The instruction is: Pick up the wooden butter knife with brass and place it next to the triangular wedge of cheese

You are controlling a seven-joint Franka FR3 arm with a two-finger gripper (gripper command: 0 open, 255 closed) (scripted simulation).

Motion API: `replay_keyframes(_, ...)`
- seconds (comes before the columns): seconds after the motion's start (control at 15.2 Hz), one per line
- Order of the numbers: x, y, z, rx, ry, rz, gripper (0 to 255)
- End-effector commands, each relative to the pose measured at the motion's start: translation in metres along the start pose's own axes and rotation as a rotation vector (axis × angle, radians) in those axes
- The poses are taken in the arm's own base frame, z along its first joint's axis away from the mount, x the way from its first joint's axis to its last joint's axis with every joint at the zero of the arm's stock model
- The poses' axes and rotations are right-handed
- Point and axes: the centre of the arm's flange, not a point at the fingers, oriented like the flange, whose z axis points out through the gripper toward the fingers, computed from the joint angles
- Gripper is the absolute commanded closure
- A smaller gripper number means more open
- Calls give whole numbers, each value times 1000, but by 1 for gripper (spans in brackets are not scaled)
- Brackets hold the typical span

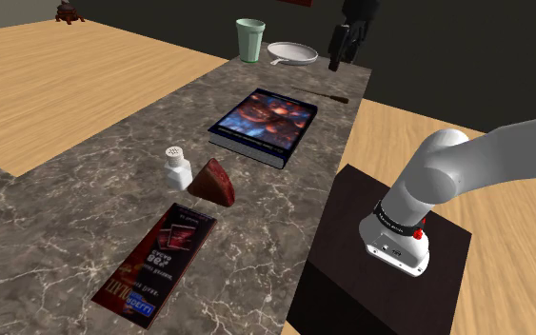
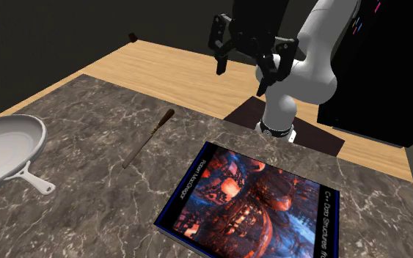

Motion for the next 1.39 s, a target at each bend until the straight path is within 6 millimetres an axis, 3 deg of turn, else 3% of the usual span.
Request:
replay_keyframes(0.0, 0, 0, 0, 0, 0, 0, 0)
replay_keyframes(1.32, 141, 164, 161, -22, -131, -119, 0)
